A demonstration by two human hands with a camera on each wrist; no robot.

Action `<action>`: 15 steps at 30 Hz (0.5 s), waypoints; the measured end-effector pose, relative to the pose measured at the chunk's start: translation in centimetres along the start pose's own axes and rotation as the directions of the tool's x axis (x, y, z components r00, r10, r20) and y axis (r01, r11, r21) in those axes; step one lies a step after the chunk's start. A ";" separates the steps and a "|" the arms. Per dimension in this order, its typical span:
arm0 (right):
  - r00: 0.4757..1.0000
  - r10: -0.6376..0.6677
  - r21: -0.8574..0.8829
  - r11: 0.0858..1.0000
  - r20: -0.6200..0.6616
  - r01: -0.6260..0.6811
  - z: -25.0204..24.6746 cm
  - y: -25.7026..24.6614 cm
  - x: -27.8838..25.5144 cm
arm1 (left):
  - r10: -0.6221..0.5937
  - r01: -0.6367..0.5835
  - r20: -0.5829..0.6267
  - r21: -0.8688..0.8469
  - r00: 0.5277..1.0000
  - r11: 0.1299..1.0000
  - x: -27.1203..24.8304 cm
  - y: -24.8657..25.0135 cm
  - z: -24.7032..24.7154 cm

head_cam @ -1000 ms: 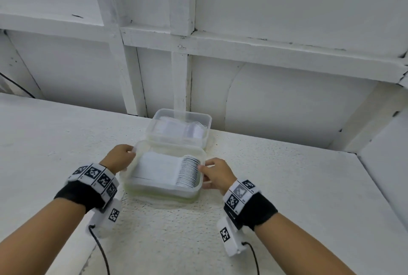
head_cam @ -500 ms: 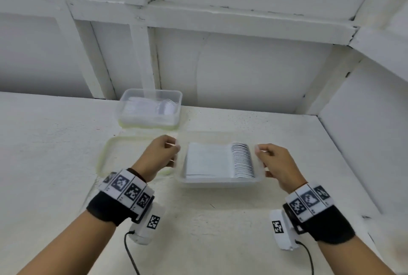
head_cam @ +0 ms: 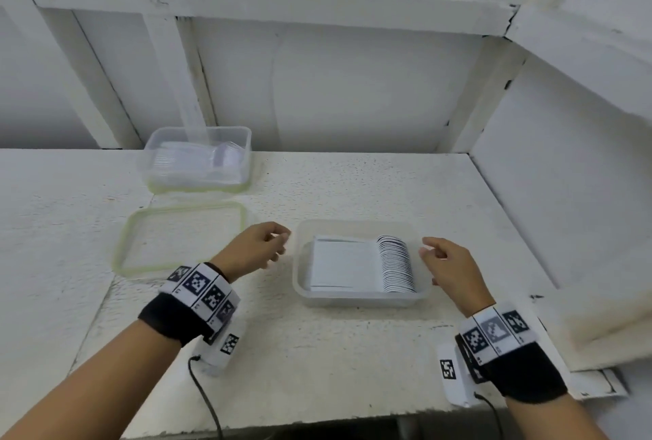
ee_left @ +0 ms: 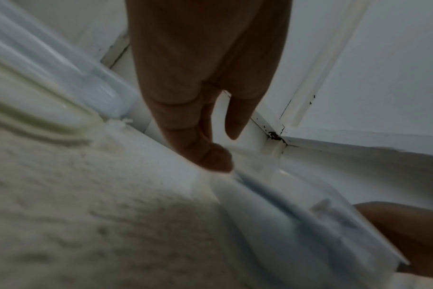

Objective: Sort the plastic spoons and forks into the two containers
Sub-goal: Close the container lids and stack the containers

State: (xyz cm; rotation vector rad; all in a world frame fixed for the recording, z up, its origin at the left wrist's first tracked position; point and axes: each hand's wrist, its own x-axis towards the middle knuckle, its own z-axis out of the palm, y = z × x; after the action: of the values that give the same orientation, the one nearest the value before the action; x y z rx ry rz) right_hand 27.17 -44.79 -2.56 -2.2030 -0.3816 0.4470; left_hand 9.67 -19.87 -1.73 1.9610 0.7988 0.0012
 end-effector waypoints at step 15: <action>0.834 -0.525 -0.335 0.764 0.172 0.551 6.6 -7.0 -3.8 | 0.202 -0.120 -0.020 0.747 0.979 0.654 -2.7 -7.6 -6.4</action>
State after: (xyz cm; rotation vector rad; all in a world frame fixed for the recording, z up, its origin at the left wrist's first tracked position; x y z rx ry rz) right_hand 20.03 -37.66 -0.22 -2.2974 -1.1903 0.1312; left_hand 1.49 -13.89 -3.56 2.8411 0.7449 -0.1443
